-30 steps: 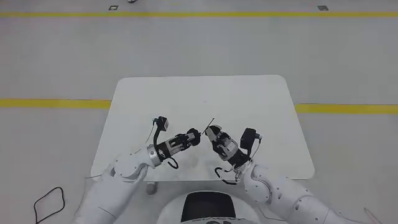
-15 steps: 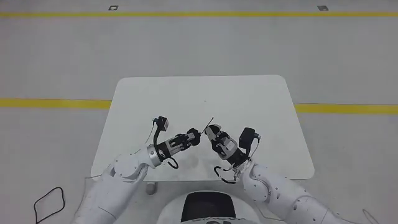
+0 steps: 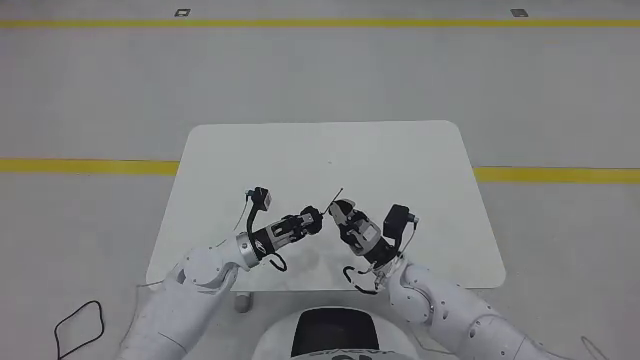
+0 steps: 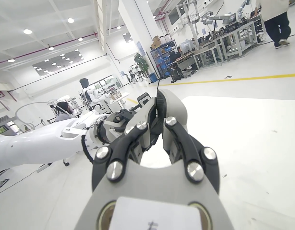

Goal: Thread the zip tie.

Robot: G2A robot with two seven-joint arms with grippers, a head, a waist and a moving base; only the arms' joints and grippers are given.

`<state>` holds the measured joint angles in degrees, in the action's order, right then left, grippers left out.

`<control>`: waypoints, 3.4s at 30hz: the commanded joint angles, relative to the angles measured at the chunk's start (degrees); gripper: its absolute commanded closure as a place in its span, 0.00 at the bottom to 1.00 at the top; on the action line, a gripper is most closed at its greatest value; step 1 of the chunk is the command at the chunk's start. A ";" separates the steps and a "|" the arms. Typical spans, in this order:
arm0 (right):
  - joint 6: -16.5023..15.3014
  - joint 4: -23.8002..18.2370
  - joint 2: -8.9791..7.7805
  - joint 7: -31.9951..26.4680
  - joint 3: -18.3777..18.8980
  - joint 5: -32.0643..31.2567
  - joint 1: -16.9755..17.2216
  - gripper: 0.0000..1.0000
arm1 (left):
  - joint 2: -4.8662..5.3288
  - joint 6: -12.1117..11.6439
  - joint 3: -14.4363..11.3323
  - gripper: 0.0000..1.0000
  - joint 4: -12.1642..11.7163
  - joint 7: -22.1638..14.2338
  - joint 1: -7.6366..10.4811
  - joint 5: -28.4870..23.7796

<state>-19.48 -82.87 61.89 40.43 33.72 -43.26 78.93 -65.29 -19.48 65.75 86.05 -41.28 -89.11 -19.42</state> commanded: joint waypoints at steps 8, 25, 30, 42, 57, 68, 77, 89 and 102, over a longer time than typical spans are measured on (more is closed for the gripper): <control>0.00 0.01 0.25 -0.03 0.09 -0.07 0.02 1.00 | 0.00 0.00 0.00 1.00 0.00 0.00 0.00 0.00; 0.00 0.90 0.72 -0.43 -0.02 0.17 -0.21 1.00 | 0.00 0.00 0.00 1.00 0.00 0.00 0.00 0.00; 0.00 0.84 0.82 -0.38 -0.19 0.23 -0.21 1.00 | 0.00 0.00 0.00 1.00 0.00 0.00 0.00 0.00; 0.00 0.59 0.61 0.07 -1.76 0.56 -0.93 1.00 | 0.00 0.00 0.00 1.00 0.00 0.00 0.00 0.00; 0.00 0.72 0.20 1.03 -3.67 1.72 -2.20 1.00 | 0.00 0.00 0.00 1.00 0.00 0.00 0.00 0.00; 0.00 0.85 -0.10 1.34 -5.24 2.64 -3.22 1.00 | 0.00 0.00 0.00 1.00 0.00 0.00 0.00 0.00; 0.00 1.55 -0.36 1.73 -5.83 3.74 -3.78 1.00 | 0.00 0.00 0.00 1.00 0.00 0.00 0.00 0.00; 0.00 1.86 -0.81 2.04 -5.95 4.77 -3.77 1.00 | 0.00 0.00 0.00 1.00 0.00 0.00 0.00 0.00; 0.00 2.56 -0.82 0.28 -5.50 5.49 -3.55 1.00 | 0.00 0.00 0.00 1.00 0.00 0.00 0.00 0.00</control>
<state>-19.48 -80.32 61.07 40.79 28.21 -37.77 75.36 -65.29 -19.48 65.75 86.05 -41.28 -89.11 -19.42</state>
